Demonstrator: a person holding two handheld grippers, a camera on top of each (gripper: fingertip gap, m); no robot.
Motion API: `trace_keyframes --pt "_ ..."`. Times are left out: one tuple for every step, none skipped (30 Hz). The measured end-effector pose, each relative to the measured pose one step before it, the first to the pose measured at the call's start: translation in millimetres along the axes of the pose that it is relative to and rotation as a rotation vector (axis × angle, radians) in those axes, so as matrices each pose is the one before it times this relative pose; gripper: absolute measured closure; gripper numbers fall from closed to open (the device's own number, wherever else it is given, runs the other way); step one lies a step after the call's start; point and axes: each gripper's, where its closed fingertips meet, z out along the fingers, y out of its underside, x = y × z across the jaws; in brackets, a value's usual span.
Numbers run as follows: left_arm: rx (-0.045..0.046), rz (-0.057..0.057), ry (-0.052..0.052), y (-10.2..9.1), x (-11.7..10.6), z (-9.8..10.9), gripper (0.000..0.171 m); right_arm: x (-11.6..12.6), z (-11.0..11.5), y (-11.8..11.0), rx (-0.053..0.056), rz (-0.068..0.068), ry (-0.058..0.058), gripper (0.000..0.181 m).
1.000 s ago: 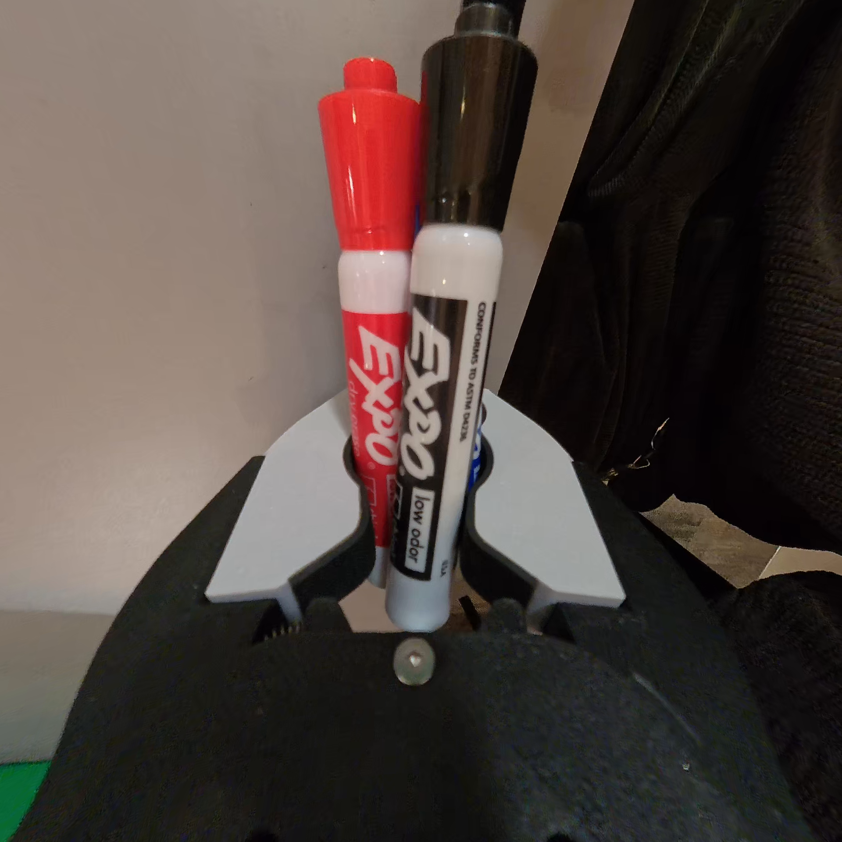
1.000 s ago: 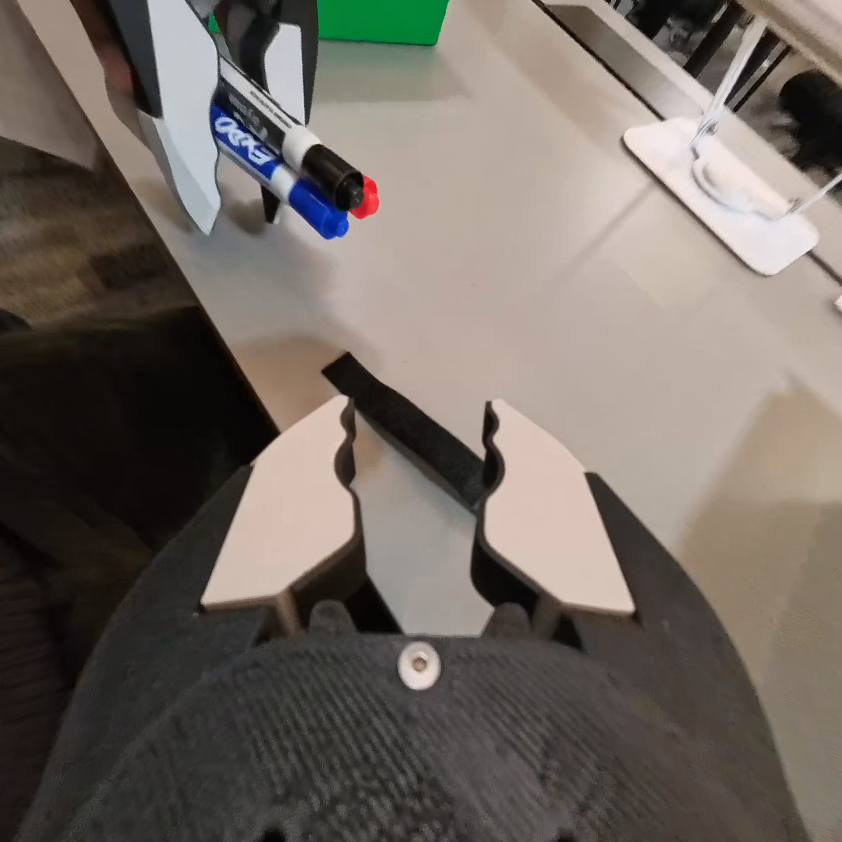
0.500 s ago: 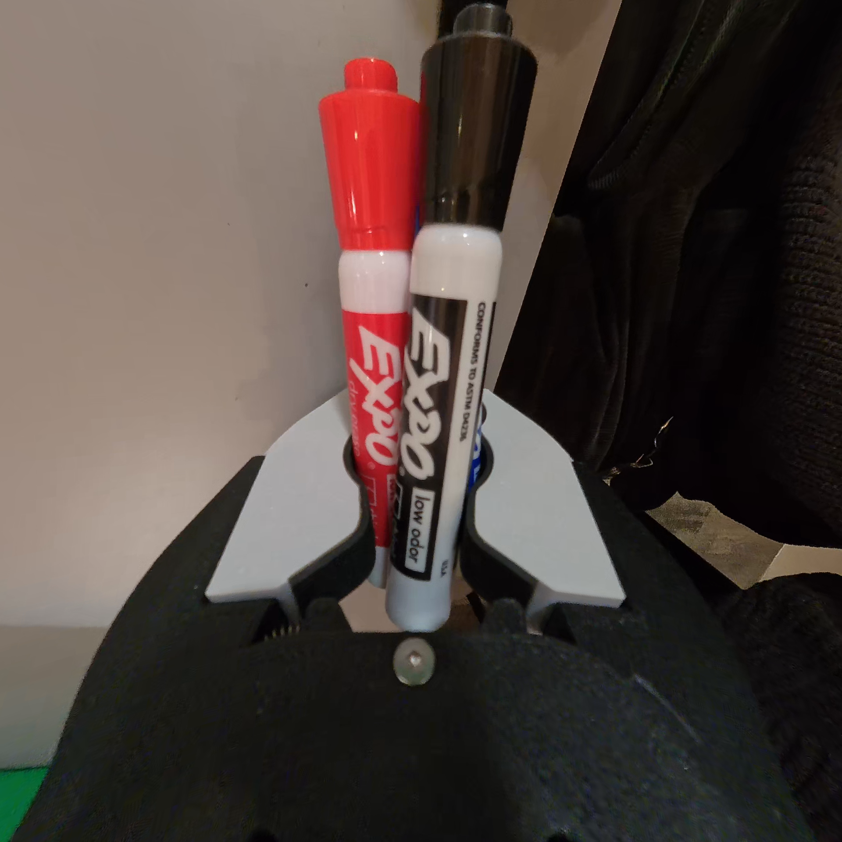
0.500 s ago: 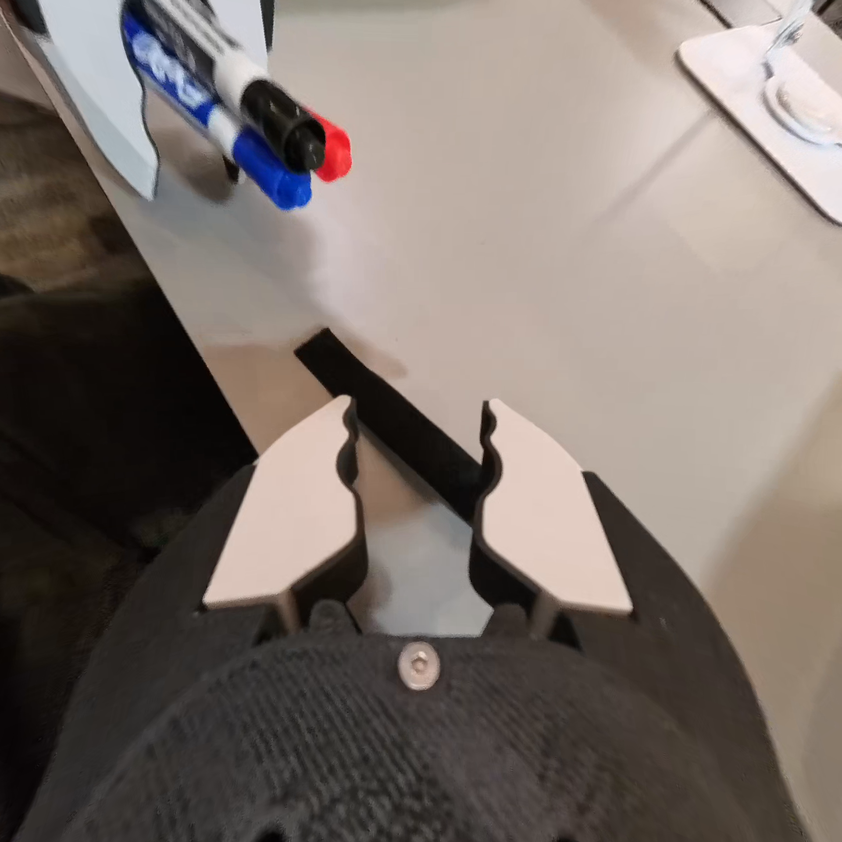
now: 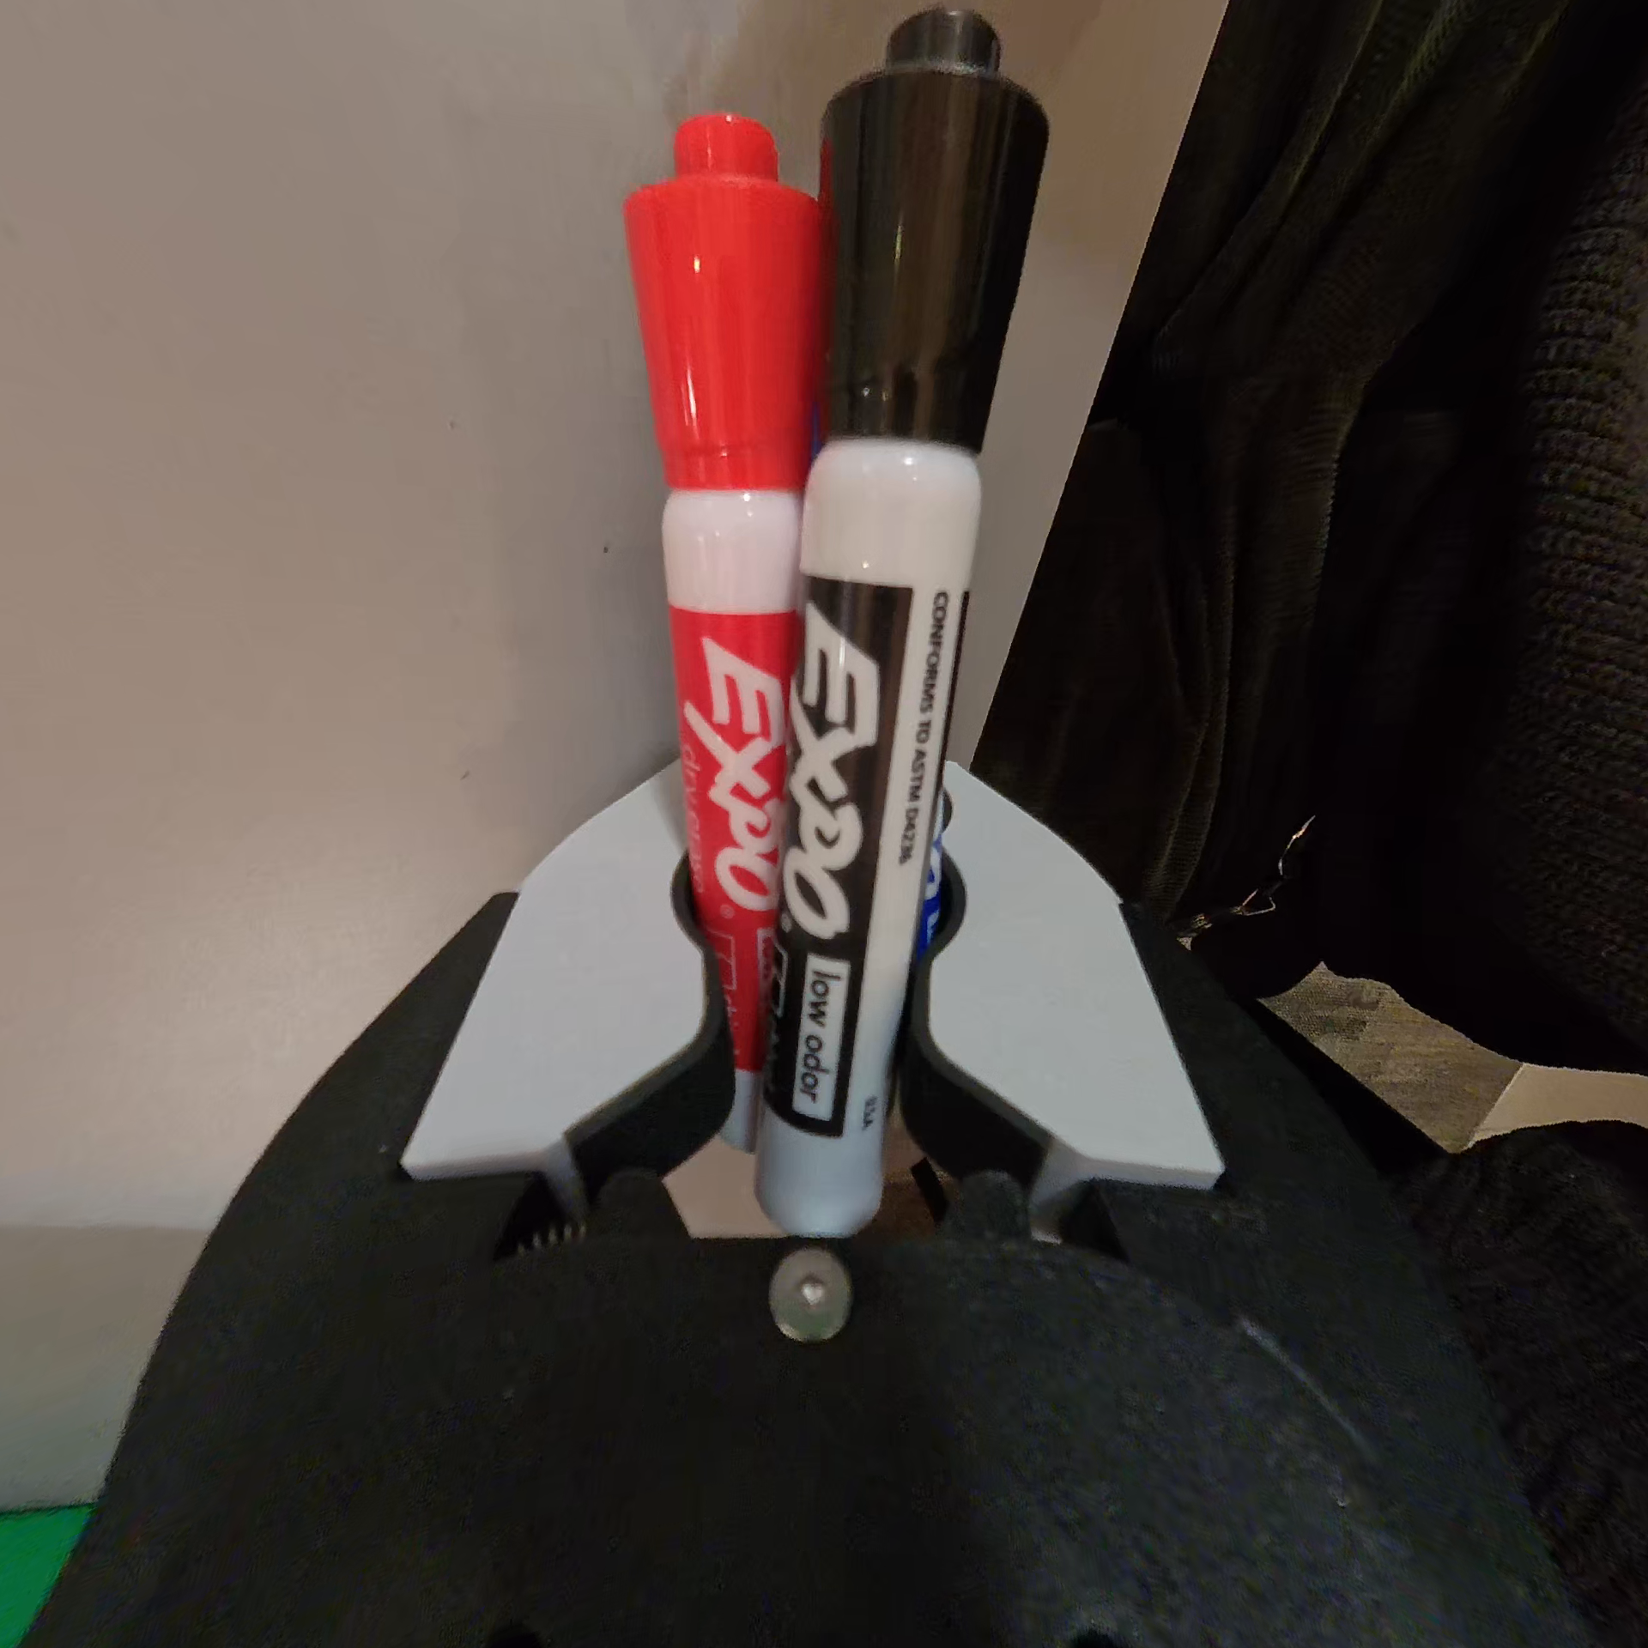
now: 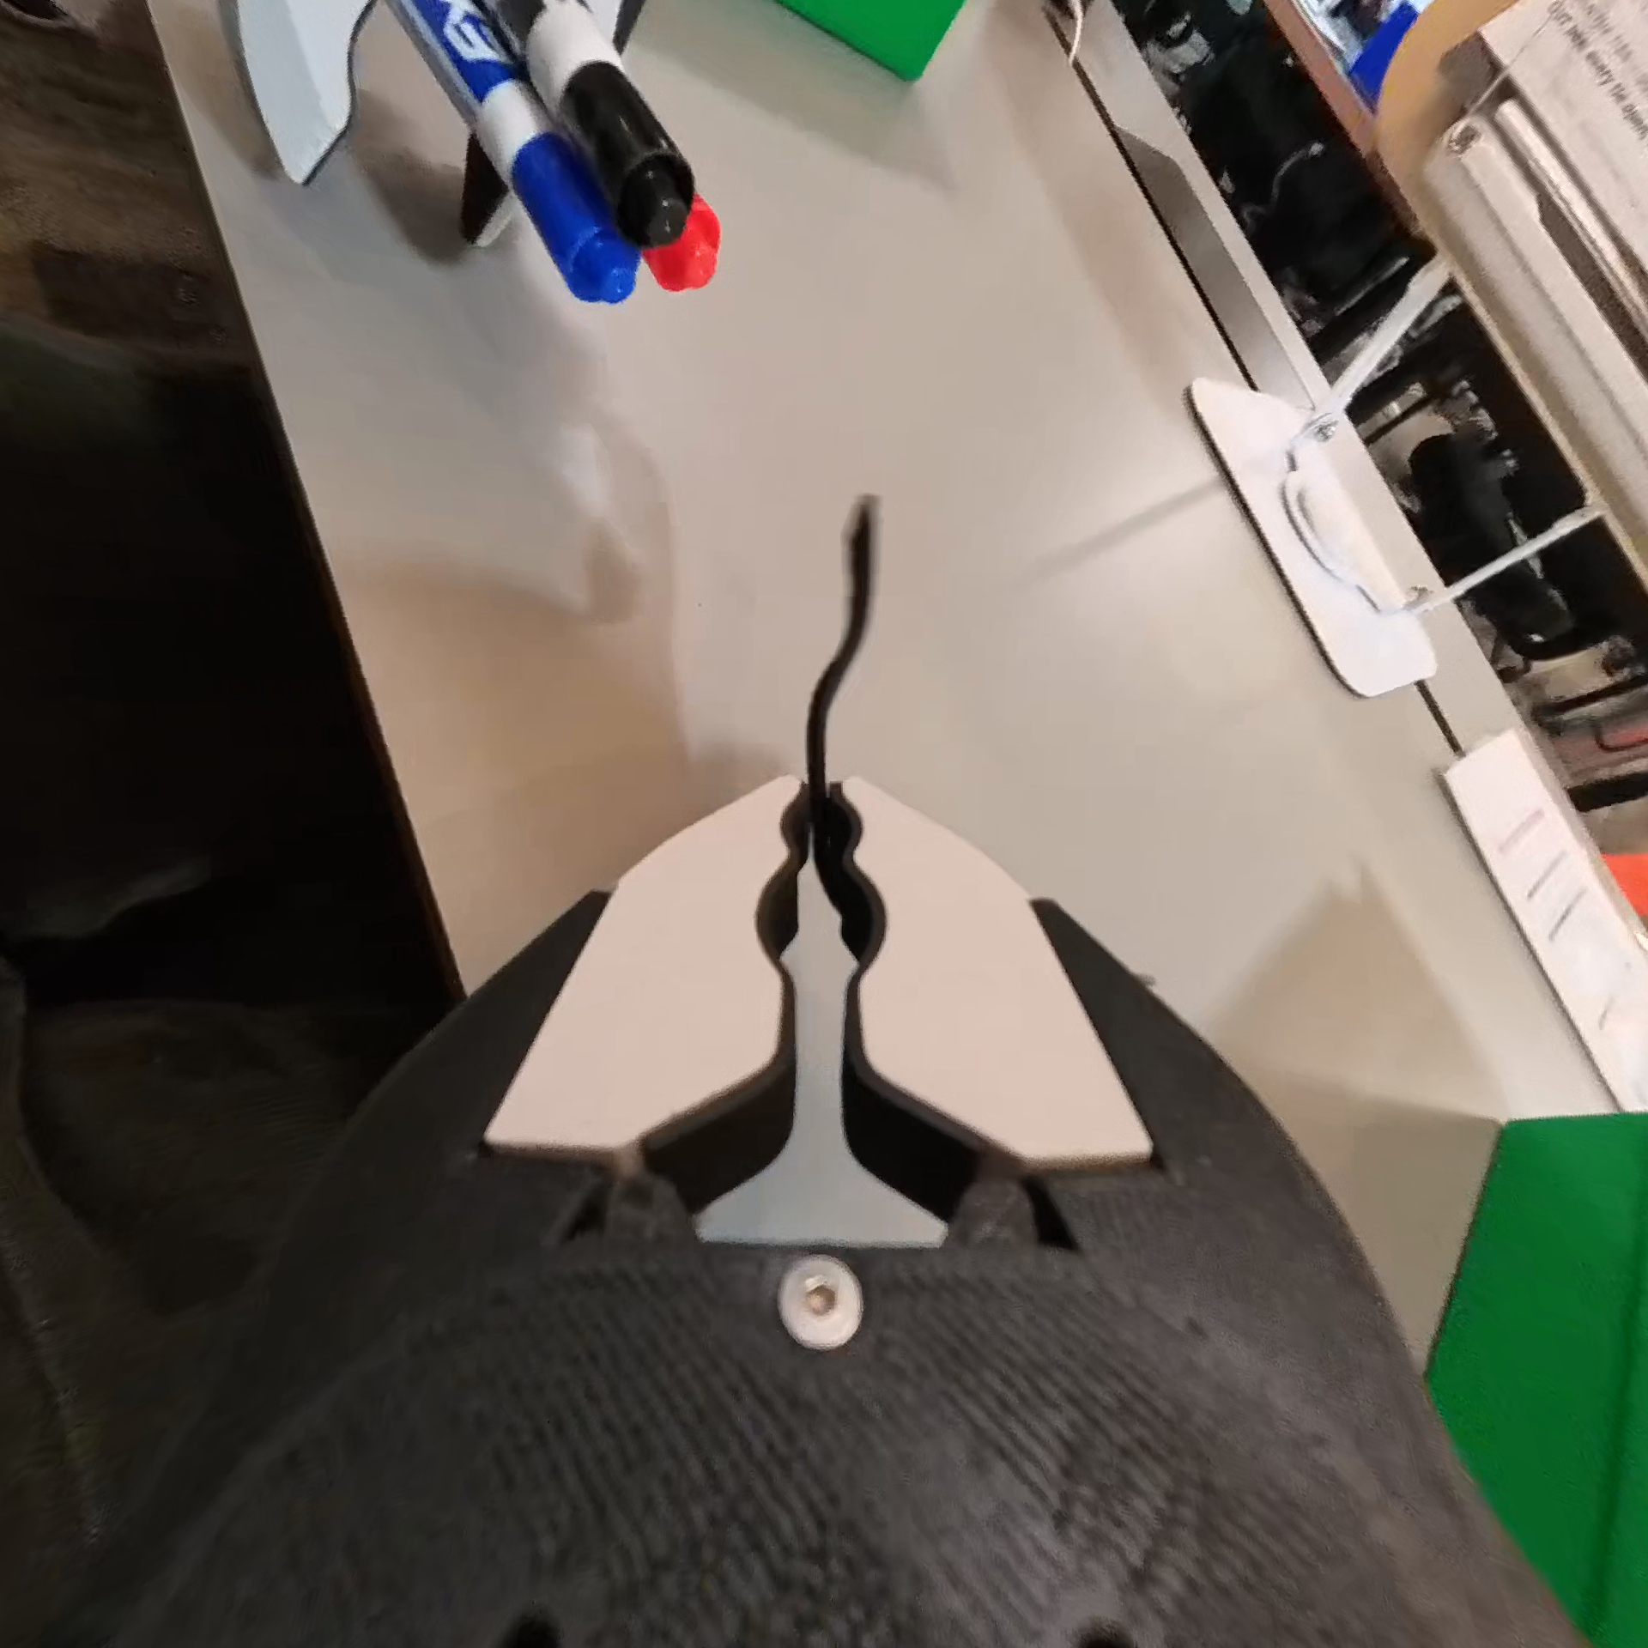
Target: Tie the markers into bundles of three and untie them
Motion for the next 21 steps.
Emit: trace_keyframes --pt "0.00036 -0.0003 0.0001 -0.28 0.07 -0.03 0.126 0.37 -0.41 1.48 0.0006 -0.0049 -0.003 0.176" --pt "0.00017 0.0 0.0005 -0.23 0.04 0.15 0.127 1.43 -0.46 1.94 -0.0045 -0.0041 0.0023 0.174" --pt "0.00055 0.0 0.0007 -0.2 0.13 0.08 0.126 3.01 -0.02 2.98 -0.0112 0.0029 0.0108 0.171" --pt "0.00038 -0.0011 0.0007 -0.07 -0.04 -0.03 0.126 4.34 0.31 4.06 -0.0191 0.0118 0.0182 0.167" --pt "0.00056 -0.0013 0.0008 0.0 0.02 -0.03 0.126 4.6 0.66 4.19 -0.022 0.0179 0.0186 0.161" --pt "0.00025 -0.0002 0.0 -0.03 0.02 0.02 0.126 3.84 0.58 3.21 -0.0159 0.0184 0.0128 0.153" --pt "-0.00037 0.0002 -0.0003 0.01 0.03 0.01 0.126 3.67 0.14 1.95 -0.0079 0.0186 0.0126 0.149" --pt "-0.00071 -0.0002 -0.0005 0.07 0.01 0.08 0.126 3.56 -0.48 0.82 -0.0025 0.0193 0.0137 0.147" --pt "-0.00068 -0.0001 -0.0008 0.05 -0.01 -0.02 0.126 2.64 -0.91 -0.1 0.0001 0.0214 0.0096 0.143" --pt "-0.00029 -0.0002 -0.0004 0.0 0.04 0.01 0.126 2.26 -1.43 -0.45 -0.0024 0.0289 0.0096 0.142" --pt "0.00035 -0.0005 0.0 -0.01 -0.05 -0.01 0.126 2.47 -1.48 -0.3 -0.008 0.0382 0.0129 0.14" --pt "0.00069 -0.0013 0.0004 -0.05 0.05 0.02 0.126 2.86 -1.78 0.18 -0.0159 0.0501 0.019 0.134" --pt "0.00062 -0.0016 0.0008 -0.01 0.04 -0.02 0.126 4.29 -1.89 1.15 -0.0261 0.069 0.0298 0.131" --pt "0.00074 -0.001 0.0007 -0.02 -0.01 -0.01 0.126 4.06 -1.89 1.66 -0.0307 0.0853 0.0299 0.126" --pt "0.00057 -0.0005 0.0005 -0.04 0.02 0.01 0.126 2.51 -1.98 1.41 -0.0284 0.0917 0.02 0.117" --pt "0.00044 -0.0007 0.0005 0.07 0.07 -0.01 0.126 -0.55 -2.08 0.14 -0.018 0.0844 0.0001 0.113" --pt "0.00049 -0.0002 0.0003 -0.03 -0.04 0.0 0.126 -3.5 -1.75 -0.98 -0.0051 0.0675 -0.0169 0.107" --pt "0.00033 -0.0002 0.0005 0.18 0.07 -0.02 0.125 -3.53 -1.44 -0.73 0.0 0.0473 -0.0156 0.099" --pt "0.00079 -0.0005 0.001 -0.03 -0.01 -0.01 0.125 -2.18 -0.78 0.36 -0.0007 0.0244 -0.0059 0.097" --pt "0.00107 -0.001 0.0015 -0.03 0.01 -0.02 0.125 -0.22 0.09 2.04 -0.0052 0.0051 0.0065 0.095" --pt "0.00087 -0.0011 0.0016 -0.04 0.12 -0.01 0.125 1.45 1.06 3.8 -0.0137 -0.007 0.0143 0.092"
